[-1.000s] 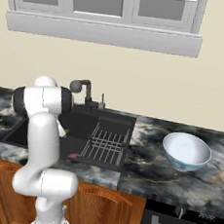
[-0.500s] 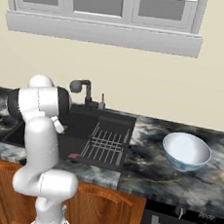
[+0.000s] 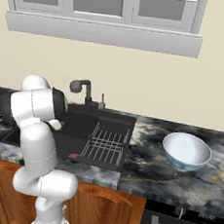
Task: Remove the onion and avocado from the sink. Then move the bowl and cup from the counter to the sink for washing.
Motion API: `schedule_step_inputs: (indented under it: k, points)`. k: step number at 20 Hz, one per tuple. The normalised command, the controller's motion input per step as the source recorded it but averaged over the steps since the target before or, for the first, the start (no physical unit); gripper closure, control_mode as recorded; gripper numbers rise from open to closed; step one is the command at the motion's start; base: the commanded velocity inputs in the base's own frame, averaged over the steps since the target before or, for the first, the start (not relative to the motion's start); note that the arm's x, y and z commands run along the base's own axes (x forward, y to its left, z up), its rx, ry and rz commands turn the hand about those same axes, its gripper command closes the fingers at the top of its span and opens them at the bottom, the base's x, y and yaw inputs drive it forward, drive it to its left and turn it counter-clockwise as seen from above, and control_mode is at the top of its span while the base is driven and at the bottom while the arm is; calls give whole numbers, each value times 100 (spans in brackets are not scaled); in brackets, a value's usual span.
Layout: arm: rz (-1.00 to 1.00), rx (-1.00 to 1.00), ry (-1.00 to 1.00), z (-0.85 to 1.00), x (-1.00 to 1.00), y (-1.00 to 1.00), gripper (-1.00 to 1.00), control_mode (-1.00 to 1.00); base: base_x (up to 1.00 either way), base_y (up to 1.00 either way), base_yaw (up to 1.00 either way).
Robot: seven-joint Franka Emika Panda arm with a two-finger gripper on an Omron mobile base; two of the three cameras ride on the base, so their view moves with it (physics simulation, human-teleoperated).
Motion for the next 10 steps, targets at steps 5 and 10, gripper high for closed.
schedule_step_inputs:
  k: [5, 10]
  points:
    - [0, 4, -6, 32, -10, 13, 100, -100, 0, 0, 0]
    - [0, 7, -8, 33, -9, 15, 100, -100, 0, 0, 0]
